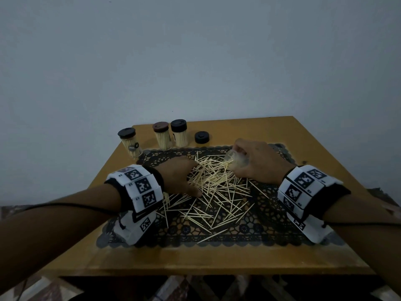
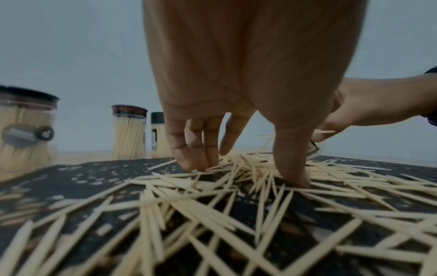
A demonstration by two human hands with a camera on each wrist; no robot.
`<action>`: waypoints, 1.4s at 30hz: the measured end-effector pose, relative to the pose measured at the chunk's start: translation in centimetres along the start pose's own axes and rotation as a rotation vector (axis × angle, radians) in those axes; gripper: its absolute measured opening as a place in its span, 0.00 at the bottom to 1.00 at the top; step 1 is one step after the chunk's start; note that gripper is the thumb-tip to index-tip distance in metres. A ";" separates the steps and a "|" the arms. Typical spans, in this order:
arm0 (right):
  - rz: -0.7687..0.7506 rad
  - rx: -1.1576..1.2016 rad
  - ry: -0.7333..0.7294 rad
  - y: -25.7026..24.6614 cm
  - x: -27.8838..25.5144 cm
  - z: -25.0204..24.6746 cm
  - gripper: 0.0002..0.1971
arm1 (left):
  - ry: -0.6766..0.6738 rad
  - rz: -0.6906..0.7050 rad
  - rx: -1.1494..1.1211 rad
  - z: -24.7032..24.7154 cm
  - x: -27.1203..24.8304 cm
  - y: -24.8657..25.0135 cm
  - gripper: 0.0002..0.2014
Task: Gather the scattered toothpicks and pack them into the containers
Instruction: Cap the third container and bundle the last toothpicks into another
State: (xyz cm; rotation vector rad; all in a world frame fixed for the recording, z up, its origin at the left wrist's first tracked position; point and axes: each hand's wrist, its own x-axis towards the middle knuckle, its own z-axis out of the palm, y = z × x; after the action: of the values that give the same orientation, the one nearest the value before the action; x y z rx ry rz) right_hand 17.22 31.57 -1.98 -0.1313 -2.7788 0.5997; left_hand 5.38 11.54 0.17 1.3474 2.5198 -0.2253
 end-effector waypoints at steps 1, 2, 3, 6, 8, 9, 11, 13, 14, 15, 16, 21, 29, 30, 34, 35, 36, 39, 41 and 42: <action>0.000 -0.005 0.001 0.0 0.0 0.0 0.20 | 0.033 0.011 -0.006 0.2 0.3 0.2 0.40; 0.000 -0.008 0.002 0.0 0.0 0.0 0.20 | 0.061 0.030 -0.010 0.4 0.6 0.2 0.36; 0.000 -0.010 0.002 0.0 0.1 0.0 0.20 | 0.091 0.055 -0.019 0.5 0.8 0.2 0.30; 0.003 -0.018 -0.006 -0.1 0.1 0.0 0.21 | 0.182 0.127 -0.065 0.8 0.8 -0.1 0.14; 0.000 -0.021 -0.015 -0.1 0.1 0.0 0.21 | 0.213 0.157 -0.062 0.9 0.6 -0.1 0.11; -0.004 -0.017 -0.019 -0.2 0.1 0.0 0.21 | 0.227 0.167 -0.054 0.9 0.4 -0.1 0.10; -0.008 -0.006 -0.032 -0.2 0.0 0.0 0.21 | 0.251 0.183 -0.031 0.9 0.3 -0.2 0.09; -0.009 -0.004 -0.036 -0.4 0.0 0.0 0.21 | 0.252 0.189 0.006 1.1 0.4 -0.4 0.09; -0.008 -0.005 -0.036 -0.5 0.0 0.0 0.20 | 0.249 0.187 0.013 1.2 0.4 -0.5 0.09; -0.007 -0.006 -0.036 -0.5 0.0 0.0 0.20 | 0.246 0.185 0.009 1.3 0.5 -0.5 0.09; -0.005 -0.006 -0.035 -0.6 0.0 0.0 0.20 | 0.246 0.182 0.001 1.3 0.5 -0.5 0.09; 0.015 -0.024 -0.017 -0.4 0.0 -0.1 0.20 | 0.243 0.123 -0.128 0.5 0.7 -1.0 0.10; 0.041 -0.085 0.021 -0.1 0.1 -0.3 0.18 | 0.279 0.078 -0.350 -1.7 -0.1 -3.5 0.10; 0.031 -0.079 0.020 -0.1 0.1 -0.3 0.18 | 0.266 0.093 -0.377 -2.0 -0.3 -3.4 0.09; -0.024 -0.025 0.008 -0.3 0.2 0.1 0.19 | 0.226 0.147 -0.332 -2.5 -0.5 -2.0 0.11; -0.033 -0.023 0.003 -0.3 0.2 0.2 0.19 | 0.216 0.150 -0.292 -2.5 -0.4 -1.5 0.10; -0.038 -0.022 -0.001 -0.4 0.3 0.3 0.19 | 0.205 0.168 -0.254 -2.5 -0.2 -1.0 0.10; -0.048 -0.006 -0.016 -0.5 0.3 0.3 0.19 | 0.171 0.208 -0.132 -2.3 0.7 0.1 0.12; -0.067 -0.016 -0.034 -0.6 0.2 0.5 0.20 | 0.162 0.219 -0.080 -2.4 1.2 0.8 0.12; -0.077 -0.021 -0.040 -0.5 0.2 0.5 0.20 | 0.165 0.233 -0.070 -2.6 1.4 1.2 0.11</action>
State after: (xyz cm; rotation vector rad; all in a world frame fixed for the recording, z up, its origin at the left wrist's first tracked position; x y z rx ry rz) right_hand 16.82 30.90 -2.15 -0.0169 -2.8145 0.5601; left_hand 5.22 14.00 2.19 1.6750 2.4432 0.0222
